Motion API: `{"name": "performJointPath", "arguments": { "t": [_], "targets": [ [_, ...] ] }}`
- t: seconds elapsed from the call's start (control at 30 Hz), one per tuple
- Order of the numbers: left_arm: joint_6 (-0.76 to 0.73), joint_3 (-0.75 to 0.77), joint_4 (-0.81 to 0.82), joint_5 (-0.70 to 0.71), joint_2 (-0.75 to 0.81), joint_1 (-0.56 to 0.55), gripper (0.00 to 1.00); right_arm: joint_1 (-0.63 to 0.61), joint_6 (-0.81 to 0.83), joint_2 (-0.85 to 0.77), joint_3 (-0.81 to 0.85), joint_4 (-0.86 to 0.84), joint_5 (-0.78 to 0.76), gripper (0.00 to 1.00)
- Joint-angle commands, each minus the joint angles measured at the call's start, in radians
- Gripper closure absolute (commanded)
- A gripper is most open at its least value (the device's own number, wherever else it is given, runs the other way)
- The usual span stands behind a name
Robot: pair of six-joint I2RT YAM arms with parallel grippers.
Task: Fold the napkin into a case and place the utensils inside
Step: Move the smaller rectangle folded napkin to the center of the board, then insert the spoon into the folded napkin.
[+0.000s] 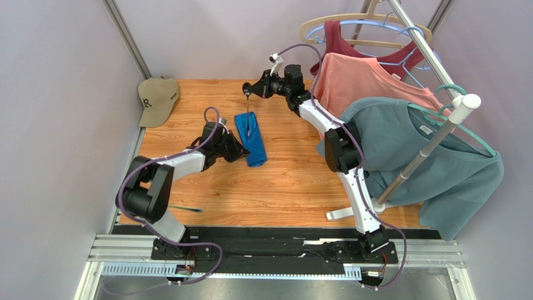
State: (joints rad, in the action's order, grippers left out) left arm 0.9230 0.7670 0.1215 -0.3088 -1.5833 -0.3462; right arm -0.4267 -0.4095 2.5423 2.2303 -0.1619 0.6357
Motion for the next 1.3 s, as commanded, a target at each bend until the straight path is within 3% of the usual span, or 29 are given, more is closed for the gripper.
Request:
{"name": "performJointPath", "arguments": {
  "t": [0.0, 0.17, 0.4, 0.67, 0.97, 1.27],
  "targets": [
    [0.031, 0.095, 0.145, -0.059, -0.099, -0.010, 1.00, 0.020, 0.037, 0.013, 0.104, 0.005, -0.063, 1.00],
    [0.016, 0.161, 0.167, -0.079, -0.202, -0.033, 1.00, 0.035, 0.051, 0.004, 0.095, 0.033, -0.093, 1.00],
    [-0.016, 0.215, 0.049, -0.072, -0.279, -0.042, 1.00, 0.045, 0.032, -0.010, 0.069, 0.005, -0.076, 1.00],
    [-0.068, 0.111, -0.016, -0.118, -0.242, -0.042, 1.00, 0.043, 0.018, -0.033, 0.046, -0.007, -0.064, 1.00],
    [-0.191, -0.015, -0.109, -0.139, -0.087, -0.048, 1.00, 0.022, 0.031, -0.065, -0.023, -0.021, -0.051, 1.00],
    [-0.199, -0.026, -0.102, -0.145, -0.075, -0.048, 1.00, 0.006, 0.005, -0.073, -0.070, -0.034, -0.031, 1.00]
  ]
}}
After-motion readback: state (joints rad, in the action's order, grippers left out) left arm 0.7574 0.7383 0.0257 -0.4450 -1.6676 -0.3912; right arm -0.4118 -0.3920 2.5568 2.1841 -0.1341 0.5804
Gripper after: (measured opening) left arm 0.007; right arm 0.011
